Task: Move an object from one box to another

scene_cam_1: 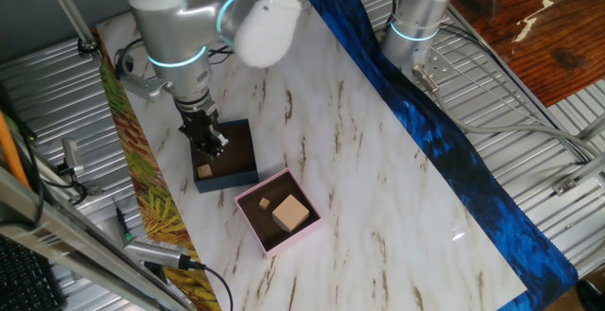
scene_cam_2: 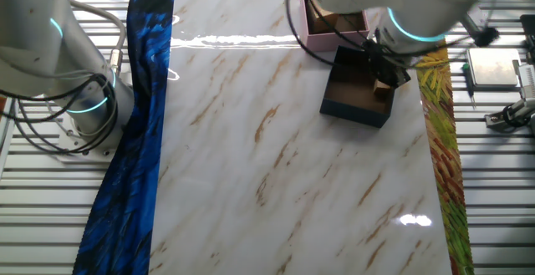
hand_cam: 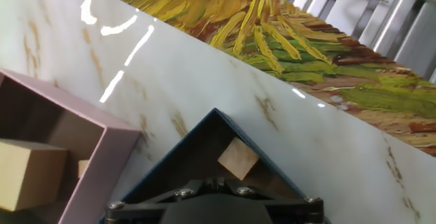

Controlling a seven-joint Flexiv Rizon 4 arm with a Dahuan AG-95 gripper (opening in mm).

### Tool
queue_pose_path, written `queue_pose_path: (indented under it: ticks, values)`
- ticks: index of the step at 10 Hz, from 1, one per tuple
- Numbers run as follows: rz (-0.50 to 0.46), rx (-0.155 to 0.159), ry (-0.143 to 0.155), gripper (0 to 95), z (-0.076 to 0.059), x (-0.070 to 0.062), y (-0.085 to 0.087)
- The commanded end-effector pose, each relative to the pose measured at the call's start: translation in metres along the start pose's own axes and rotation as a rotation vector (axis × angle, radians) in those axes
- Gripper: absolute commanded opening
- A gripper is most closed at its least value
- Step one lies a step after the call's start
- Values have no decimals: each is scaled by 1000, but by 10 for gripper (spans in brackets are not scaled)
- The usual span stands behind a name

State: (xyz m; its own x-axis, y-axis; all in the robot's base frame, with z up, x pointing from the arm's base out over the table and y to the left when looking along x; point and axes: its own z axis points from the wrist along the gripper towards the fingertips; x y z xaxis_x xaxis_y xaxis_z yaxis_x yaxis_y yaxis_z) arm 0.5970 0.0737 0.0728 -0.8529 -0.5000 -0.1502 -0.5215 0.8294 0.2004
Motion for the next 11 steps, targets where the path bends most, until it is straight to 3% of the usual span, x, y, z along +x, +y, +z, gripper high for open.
queue_pose_path:
  ticks: [1,11]
  values:
    - [-3,10,1,0,0,1,0]
    - [-5,8,-1,0,0,1,0]
